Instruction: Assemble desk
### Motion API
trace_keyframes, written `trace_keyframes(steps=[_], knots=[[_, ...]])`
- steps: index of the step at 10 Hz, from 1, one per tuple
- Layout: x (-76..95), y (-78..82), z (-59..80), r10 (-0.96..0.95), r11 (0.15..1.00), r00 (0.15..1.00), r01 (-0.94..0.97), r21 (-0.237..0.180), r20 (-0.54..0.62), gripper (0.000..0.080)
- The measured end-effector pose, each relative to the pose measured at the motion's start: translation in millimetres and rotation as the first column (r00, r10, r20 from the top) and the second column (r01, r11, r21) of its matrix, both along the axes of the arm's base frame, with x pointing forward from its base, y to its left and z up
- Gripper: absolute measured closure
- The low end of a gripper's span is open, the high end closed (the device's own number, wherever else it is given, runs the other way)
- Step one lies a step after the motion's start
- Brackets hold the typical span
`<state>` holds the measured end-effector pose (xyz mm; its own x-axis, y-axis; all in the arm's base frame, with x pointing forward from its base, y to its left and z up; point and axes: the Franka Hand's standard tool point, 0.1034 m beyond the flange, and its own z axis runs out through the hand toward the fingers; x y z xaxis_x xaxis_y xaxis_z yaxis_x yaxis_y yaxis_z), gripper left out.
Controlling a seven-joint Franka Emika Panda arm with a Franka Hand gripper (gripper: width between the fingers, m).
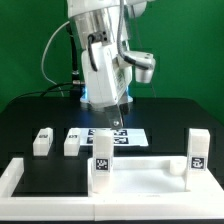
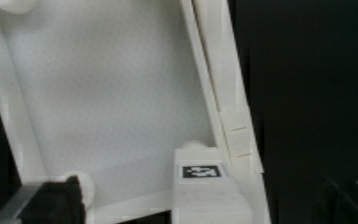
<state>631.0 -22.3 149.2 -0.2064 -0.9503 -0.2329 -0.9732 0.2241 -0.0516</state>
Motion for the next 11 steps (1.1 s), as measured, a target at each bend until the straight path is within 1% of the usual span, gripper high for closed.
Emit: trace_keyframes(steps=[3, 4, 5, 6, 7, 8, 11], knots=[[-1.5, 2.8, -1.3, 0.004, 1.0, 1.0, -0.004, -0.001, -0.004, 0.015], [-14.2, 18.9, -5.6, 0.023, 1.0, 1.0, -0.023, 0.002, -0.018, 0.015], [-39.7, 36.3, -19.4, 0.044, 0.999, 0.998, -0.044, -0.003, -0.045, 0.015], [-55.5, 43.7, -26.9, 0.057, 0.998, 0.995, -0.057, 0.002, -0.076, 0.015], [-59.9, 50.0, -25.6, 0.069, 0.997, 0.992, -0.067, 0.022, -0.106, 0.015], [-57.9, 48.6, -25.9, 0.068, 0.998, 0.993, -0.067, 0.019, -0.097, 0.015], [-58.7, 49.0, -27.4, 0.069, 0.998, 0.993, -0.068, 0.019, -0.1, 0.015]])
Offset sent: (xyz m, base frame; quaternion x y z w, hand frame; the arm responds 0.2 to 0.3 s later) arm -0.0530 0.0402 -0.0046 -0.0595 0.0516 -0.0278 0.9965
